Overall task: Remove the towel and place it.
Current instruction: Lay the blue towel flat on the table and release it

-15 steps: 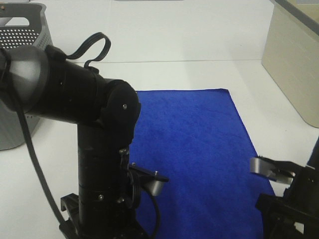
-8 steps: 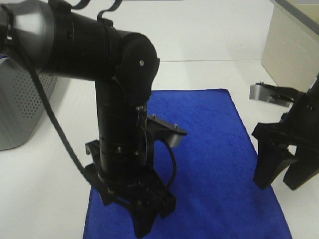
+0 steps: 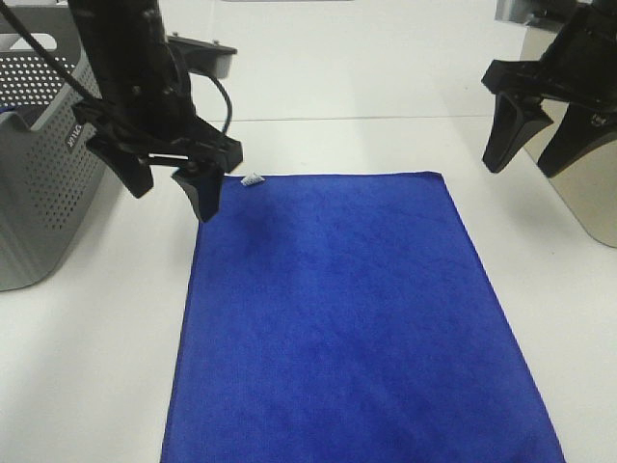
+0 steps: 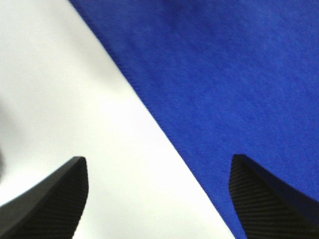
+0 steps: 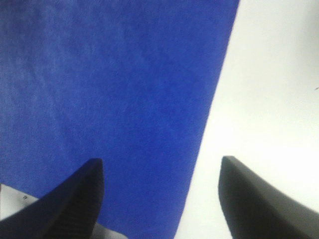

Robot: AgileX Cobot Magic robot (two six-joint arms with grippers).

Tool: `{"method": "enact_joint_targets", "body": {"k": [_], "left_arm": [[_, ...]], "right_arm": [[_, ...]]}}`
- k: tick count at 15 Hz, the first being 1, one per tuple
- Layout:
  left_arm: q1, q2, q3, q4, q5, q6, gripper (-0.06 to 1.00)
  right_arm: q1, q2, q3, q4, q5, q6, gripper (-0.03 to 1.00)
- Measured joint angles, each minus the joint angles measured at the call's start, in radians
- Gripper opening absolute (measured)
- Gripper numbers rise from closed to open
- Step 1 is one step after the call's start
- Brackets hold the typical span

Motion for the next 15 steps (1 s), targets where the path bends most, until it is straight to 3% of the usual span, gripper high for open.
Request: {"method": "enact_joint_targets", "body": {"k": [2, 4, 5, 8, 10, 15], "left_arm": [[0.062, 0.0, -0.022, 0.001, 0.0, 0.0, 0.73], [0.086, 0.0, -0.033, 0.004, -0.01, 0.018, 0.75], [0.088, 0.007, -0.056, 0.01, -0.032, 0.03, 0.79], [0.088, 0.061, -0.15, 0.016, -0.057, 0.03, 0.89], [0.089, 0.172, -0.297, 0.019, -0.055, 0.016, 0.89], [0.149, 0.408, -0.555, -0.042, 0.0, -0.017, 0.89]], "right_arm": [[-0.002, 0.003, -0.051, -0.027, 0.0, 0.021, 0.66], [-0.002, 0.003, -0.056, -0.039, 0.001, 0.052, 0.75], [-0.002, 0.005, -0.06, -0.069, 0.002, 0.052, 0.82], [-0.011, 0.076, -0.144, -0.11, 0.009, 0.05, 0.85], [-0.015, 0.206, -0.302, -0.127, 0.007, 0.05, 0.85], [-0.015, 0.4, -0.496, -0.121, 0.005, 0.048, 0.85]]}}
